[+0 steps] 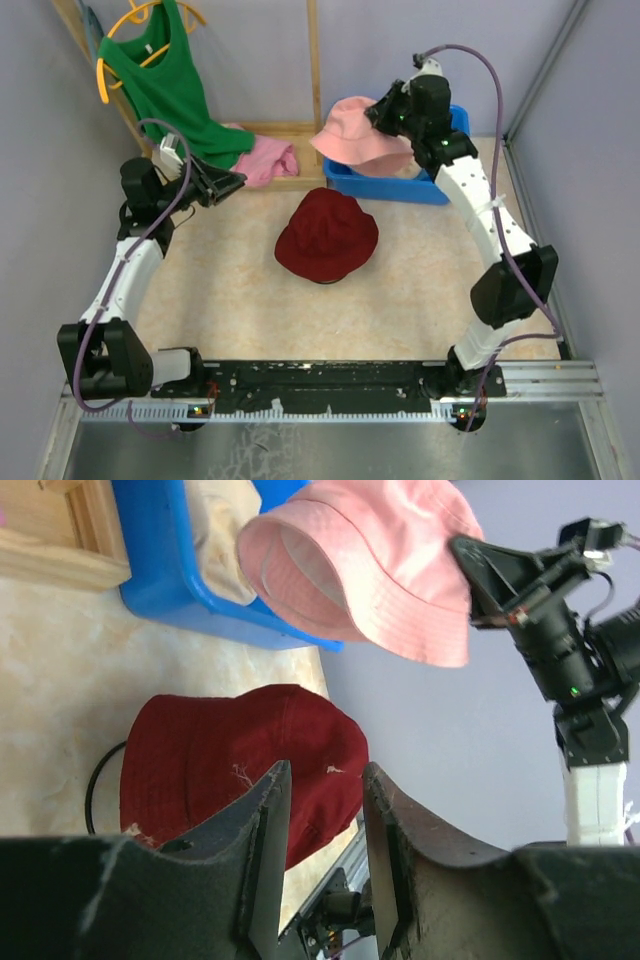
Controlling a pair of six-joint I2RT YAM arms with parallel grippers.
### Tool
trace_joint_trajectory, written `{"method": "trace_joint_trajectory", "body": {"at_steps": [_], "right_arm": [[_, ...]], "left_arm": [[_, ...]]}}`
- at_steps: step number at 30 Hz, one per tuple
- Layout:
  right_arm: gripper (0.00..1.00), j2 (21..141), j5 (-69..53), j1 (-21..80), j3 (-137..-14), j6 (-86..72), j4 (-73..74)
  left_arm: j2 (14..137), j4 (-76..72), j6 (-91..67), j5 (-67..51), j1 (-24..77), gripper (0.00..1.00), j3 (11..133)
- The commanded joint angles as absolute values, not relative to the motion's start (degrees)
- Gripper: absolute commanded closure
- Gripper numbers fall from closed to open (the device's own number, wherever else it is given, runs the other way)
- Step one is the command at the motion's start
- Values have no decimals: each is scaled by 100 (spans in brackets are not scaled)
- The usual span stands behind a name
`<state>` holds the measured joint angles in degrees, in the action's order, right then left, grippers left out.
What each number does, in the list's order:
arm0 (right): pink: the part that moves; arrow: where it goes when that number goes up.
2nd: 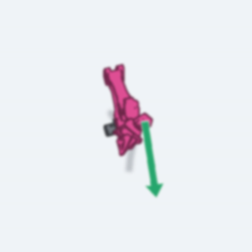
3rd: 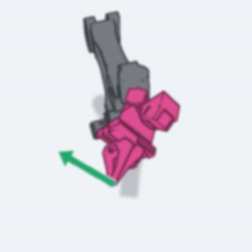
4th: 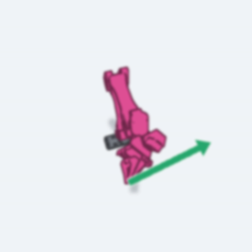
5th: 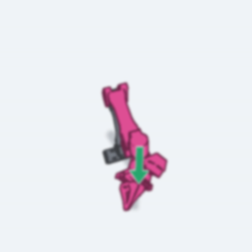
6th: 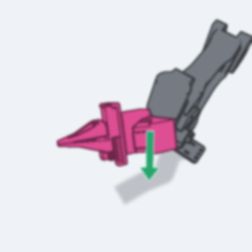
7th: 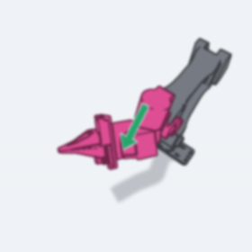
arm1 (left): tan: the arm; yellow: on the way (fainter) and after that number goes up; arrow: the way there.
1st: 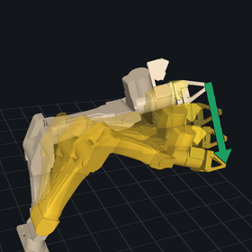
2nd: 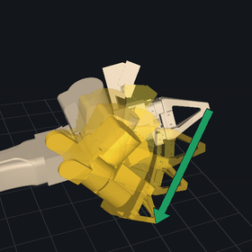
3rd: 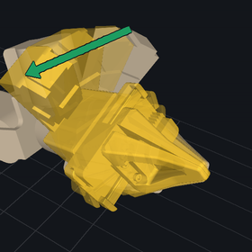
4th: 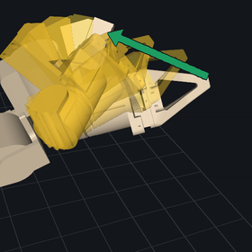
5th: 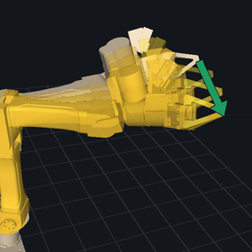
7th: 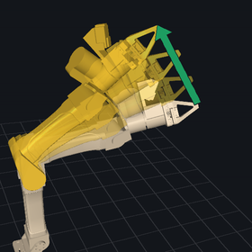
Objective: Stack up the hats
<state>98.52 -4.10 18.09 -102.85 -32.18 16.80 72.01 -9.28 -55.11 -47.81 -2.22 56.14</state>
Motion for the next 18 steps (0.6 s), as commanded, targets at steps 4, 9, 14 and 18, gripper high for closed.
{"method": "trace_joint_trajectory", "body": {"at_steps": [4,9,14,18], "right_arm": [[100,8827,-85,2639,-9893,-3435,1561],[100,8490,-13,3022,-9338,-3595,1640],[100,8288,172,3484,-9103,-3624,1831],[100,8112,235,3753,-8807,-3625,1914]], "left_arm": [[7165,-566,-5719,-4687,-168,59,5228],[7018,-610,-5795,-4707,-167,58,5047],[6961,-630,-5832,-4727,-173,58,4960],[6927,-656,-5861,-4760,-178,58,4904]]}}
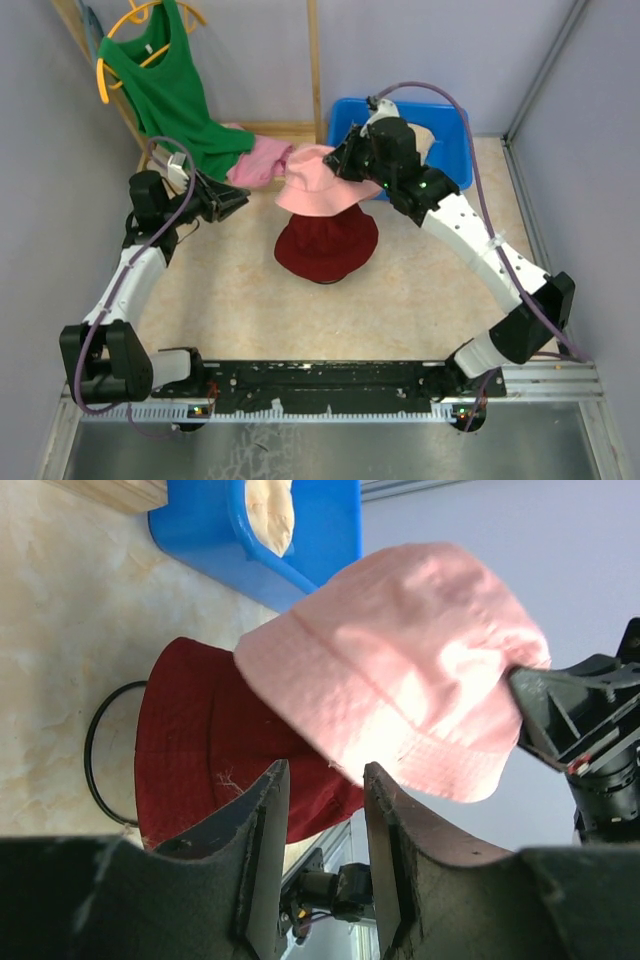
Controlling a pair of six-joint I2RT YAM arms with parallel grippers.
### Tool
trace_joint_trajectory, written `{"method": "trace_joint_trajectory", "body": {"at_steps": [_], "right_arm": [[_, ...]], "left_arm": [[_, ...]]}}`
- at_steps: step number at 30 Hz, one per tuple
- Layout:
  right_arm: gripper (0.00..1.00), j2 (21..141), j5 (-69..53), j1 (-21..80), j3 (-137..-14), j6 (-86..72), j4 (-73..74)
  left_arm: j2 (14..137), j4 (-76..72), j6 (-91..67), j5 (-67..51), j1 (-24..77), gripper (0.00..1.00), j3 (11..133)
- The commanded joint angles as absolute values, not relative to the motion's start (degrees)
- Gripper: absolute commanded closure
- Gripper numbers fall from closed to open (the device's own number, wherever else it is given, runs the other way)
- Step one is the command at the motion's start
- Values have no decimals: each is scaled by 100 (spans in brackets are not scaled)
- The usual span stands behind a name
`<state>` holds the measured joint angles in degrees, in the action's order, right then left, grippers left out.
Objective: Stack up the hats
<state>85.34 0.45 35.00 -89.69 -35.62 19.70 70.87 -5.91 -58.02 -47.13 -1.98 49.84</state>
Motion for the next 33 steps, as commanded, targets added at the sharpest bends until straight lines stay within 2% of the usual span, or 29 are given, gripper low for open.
{"method": "trace_joint_trajectory", "body": {"at_steps": [1,13,18,23,27,33], "right_arm": [[100,8074,229,3813,-8726,-3648,1930],[100,7515,891,4348,-7686,-3690,2177],[100,7232,1077,4362,-7141,-3824,1951],[100,7225,1108,4364,-7092,-4061,1718],[100,7242,1057,4364,-7167,-4112,1655],[100,7248,1022,4359,-7172,-4148,1640]], "left_arm": [[6919,-671,-5872,-4777,-168,58,4886],[6827,-785,-6058,-4961,-127,56,4615],[6499,-438,-6171,-4680,295,56,4297],[6228,-1258,-6935,-4258,780,53,3579],[6182,-766,-6782,-4117,829,52,3581],[6114,-1220,-7298,-3973,933,49,3088]]}}
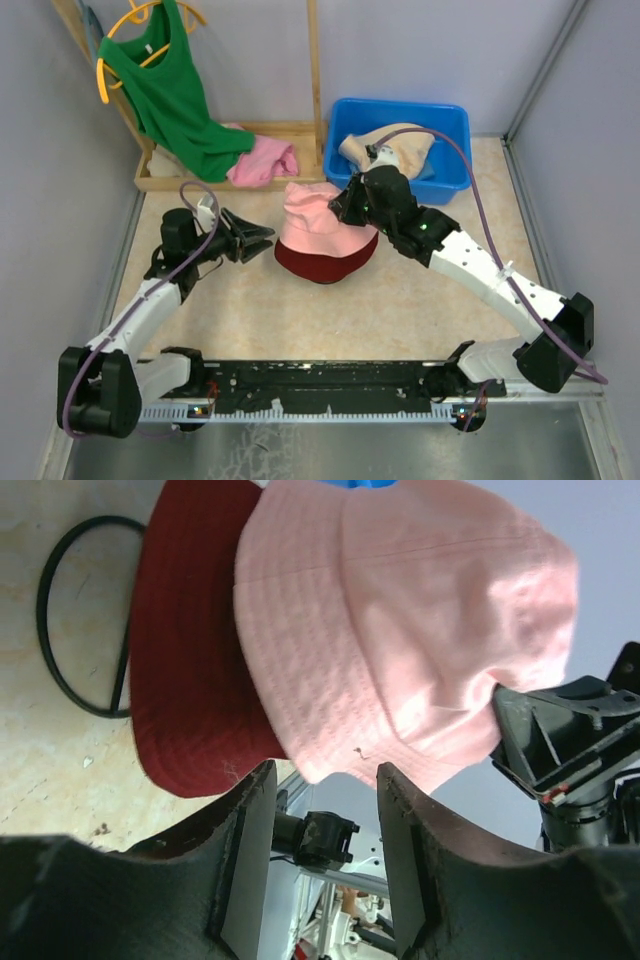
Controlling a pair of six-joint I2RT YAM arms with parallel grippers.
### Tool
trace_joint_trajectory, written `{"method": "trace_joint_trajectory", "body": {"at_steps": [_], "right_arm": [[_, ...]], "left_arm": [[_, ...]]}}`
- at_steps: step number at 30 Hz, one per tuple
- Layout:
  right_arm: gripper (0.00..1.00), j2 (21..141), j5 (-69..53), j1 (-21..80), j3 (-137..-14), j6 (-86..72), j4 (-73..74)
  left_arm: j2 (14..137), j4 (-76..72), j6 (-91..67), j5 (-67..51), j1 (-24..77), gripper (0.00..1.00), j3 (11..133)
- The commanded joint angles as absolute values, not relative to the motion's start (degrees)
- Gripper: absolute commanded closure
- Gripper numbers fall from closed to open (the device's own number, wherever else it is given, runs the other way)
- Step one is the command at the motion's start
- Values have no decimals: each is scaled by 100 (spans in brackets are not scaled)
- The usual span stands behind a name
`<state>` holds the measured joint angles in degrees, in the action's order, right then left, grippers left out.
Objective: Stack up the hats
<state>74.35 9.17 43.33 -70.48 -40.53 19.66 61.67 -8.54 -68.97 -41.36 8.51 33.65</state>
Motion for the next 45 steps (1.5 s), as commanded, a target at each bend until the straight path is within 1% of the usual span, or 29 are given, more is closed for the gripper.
{"method": "trace_joint_trajectory", "body": {"at_steps": [1,6,9,21,33,35,44,45], "right_arm": [[100,7251,1009,4363,-7167,-4166,1641],[100,7268,952,4367,-7162,-4193,1599],[100,7282,904,4359,-7155,-4208,1595],[100,7248,782,4305,-7120,-4232,1591],[100,7286,650,4246,-7046,-4299,1549],[100,7296,630,4246,-7016,-4306,1531],[100,7356,537,4242,-6980,-4286,1552],[100,7353,530,4245,-6979,-4250,1614]], "left_arm": [[6124,-1357,-7409,-3947,969,48,3017],[6153,-1712,-7817,-3792,1150,47,2706],[6174,-2310,-8203,-3719,1163,47,2536],[6901,-3044,-8393,-3514,1355,48,2891],[7009,-3596,-8655,-3298,1485,49,2903],[7035,-3612,-8650,-3304,1494,55,2951],[7128,-3509,-8416,-3301,1494,98,2984],[7148,-3462,-8326,-3331,1488,100,3001]]}}
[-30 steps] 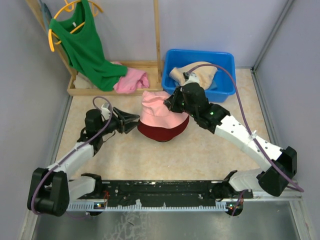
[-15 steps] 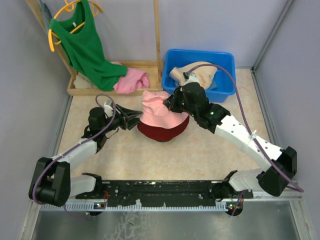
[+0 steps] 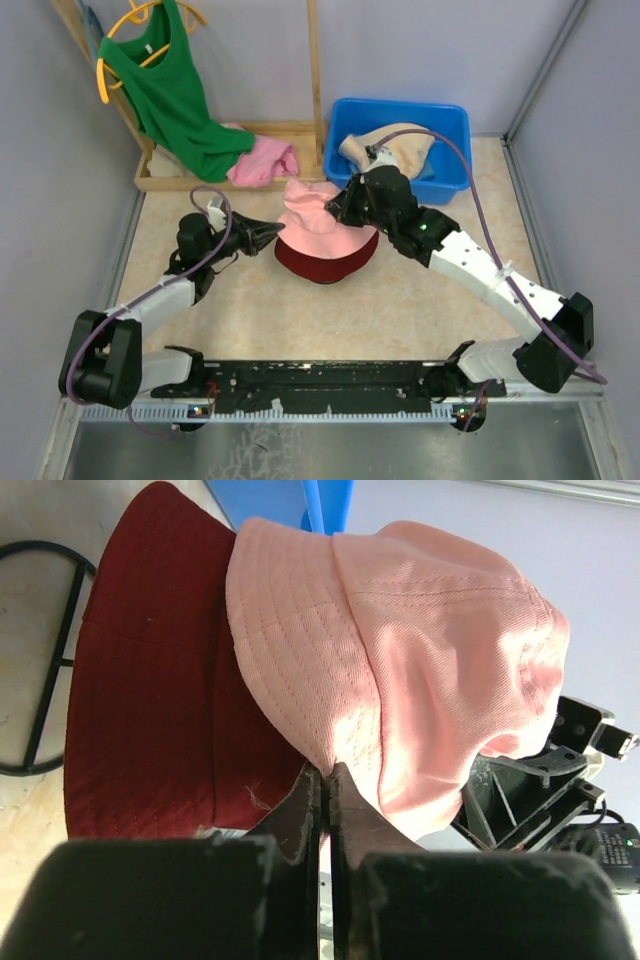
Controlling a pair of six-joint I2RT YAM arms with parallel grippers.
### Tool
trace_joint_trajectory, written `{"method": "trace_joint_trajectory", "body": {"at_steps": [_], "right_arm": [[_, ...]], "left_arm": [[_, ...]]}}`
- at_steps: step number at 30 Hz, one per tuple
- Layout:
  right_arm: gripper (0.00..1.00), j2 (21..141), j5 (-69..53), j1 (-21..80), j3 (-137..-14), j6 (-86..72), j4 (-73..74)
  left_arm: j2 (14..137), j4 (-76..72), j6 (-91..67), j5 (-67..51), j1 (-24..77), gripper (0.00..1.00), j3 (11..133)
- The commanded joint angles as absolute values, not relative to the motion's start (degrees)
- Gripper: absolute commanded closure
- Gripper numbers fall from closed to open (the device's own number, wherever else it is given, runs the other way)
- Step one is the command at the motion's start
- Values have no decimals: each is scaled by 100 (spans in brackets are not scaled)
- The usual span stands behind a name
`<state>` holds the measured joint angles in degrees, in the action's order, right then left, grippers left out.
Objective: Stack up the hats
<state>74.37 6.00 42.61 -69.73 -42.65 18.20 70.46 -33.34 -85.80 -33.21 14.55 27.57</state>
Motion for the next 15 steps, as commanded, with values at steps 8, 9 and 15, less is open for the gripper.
{"method": "trace_joint_trajectory", "body": {"at_steps": [8,9,15], "right_arm": [[45,6863,1188,3899,-6895,-3839,2165],[42,6786,1230,3748,-6869,-3763,2232],[28,6596,990,2618,-6821,-3429,2617]], "left_arm": [[7277,-3497,-8036,-3780,1279,100,2807],[7314,-3518,-8023,-3840,1256,100,2792],[7714,-3856,-8008,-4280,1213,100,2882]]}}
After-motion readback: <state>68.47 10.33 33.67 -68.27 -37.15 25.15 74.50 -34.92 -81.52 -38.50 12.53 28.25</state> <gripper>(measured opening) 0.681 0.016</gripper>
